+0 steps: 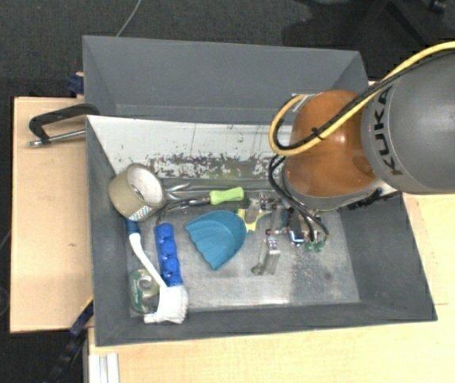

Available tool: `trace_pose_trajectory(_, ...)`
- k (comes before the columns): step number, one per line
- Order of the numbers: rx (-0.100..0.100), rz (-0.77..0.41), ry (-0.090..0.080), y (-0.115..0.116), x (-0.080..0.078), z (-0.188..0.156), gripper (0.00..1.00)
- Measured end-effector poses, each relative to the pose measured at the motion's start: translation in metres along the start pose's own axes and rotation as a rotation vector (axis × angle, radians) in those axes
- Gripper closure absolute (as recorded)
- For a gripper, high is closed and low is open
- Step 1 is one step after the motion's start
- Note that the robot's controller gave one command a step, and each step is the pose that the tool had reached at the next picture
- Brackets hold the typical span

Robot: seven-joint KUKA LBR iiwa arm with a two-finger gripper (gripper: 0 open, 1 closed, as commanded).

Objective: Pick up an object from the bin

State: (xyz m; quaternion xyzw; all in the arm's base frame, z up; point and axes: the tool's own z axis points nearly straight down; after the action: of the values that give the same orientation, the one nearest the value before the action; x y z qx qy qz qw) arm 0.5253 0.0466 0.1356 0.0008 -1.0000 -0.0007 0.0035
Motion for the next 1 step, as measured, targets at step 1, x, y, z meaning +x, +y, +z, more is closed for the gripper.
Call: trace_pose_trajectory(1,0.000,0.001,-0.007,-0.0002,-0.0013,-0.0040,0.00)
